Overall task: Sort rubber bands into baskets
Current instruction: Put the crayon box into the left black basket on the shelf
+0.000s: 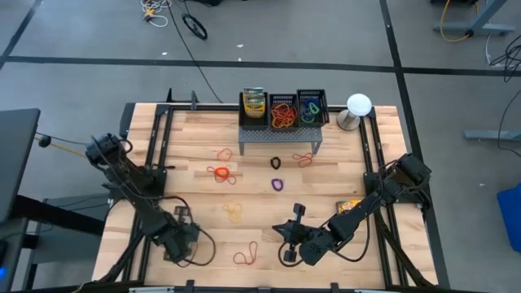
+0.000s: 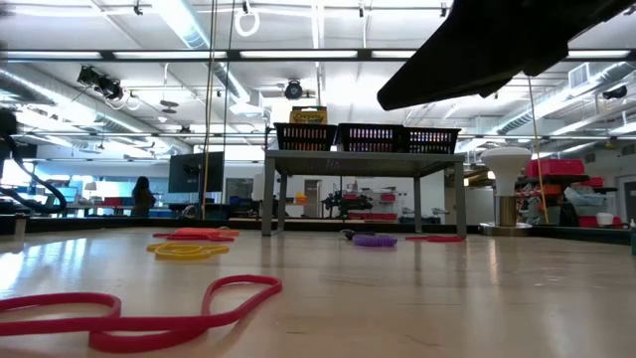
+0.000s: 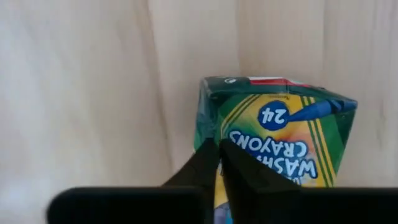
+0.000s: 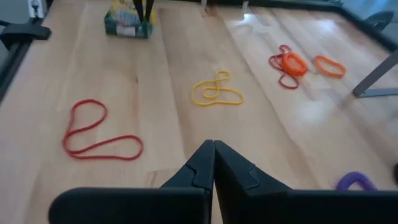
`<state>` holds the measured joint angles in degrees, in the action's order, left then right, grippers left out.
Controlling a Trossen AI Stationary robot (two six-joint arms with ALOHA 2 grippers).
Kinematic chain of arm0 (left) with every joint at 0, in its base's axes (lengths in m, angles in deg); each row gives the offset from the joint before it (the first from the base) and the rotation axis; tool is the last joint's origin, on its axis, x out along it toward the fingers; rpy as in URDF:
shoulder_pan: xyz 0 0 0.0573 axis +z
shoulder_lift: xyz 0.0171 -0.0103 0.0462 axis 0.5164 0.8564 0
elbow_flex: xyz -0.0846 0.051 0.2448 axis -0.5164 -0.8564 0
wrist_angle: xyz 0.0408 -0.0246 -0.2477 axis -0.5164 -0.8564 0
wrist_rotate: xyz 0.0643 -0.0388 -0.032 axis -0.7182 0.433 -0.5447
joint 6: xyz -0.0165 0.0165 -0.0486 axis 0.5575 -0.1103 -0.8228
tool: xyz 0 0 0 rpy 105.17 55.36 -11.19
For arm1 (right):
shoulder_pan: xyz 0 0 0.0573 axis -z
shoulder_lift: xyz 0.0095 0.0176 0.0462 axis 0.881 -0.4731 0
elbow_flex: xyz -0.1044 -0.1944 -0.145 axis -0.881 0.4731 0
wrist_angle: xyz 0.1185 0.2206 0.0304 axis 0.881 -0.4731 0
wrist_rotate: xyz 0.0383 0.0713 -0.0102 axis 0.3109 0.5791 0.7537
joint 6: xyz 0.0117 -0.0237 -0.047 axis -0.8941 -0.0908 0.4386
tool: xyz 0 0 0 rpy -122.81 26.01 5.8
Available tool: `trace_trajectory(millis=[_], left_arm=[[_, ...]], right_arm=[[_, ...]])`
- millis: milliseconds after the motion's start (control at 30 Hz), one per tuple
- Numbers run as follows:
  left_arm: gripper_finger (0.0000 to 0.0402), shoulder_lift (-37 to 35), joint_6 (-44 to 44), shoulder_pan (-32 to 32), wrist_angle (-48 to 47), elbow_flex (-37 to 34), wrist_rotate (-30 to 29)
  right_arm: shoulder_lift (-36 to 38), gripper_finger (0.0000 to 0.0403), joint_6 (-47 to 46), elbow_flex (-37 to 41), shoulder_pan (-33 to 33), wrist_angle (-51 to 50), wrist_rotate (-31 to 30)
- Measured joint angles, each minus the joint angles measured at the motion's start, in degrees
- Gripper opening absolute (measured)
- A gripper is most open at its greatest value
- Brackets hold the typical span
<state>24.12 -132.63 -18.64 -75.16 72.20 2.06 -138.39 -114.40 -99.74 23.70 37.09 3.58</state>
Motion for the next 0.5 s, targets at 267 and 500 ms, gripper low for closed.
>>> trace_trajectory(millis=[267, 500], left_arm=[[0.0006, 0.3, 31.8, 13.4, 9.6, 7.0, -10.9], [0.0021, 5.4, 56.4, 24.6, 16.8, 12.1, -7.4]], right_arm=[[0.0, 0.0016, 5.5, 0.0, 0.3, 0.0, -3.0], [0.0, 0.0016, 7.6, 0.0, 2.2, -0.5, -3.0]])
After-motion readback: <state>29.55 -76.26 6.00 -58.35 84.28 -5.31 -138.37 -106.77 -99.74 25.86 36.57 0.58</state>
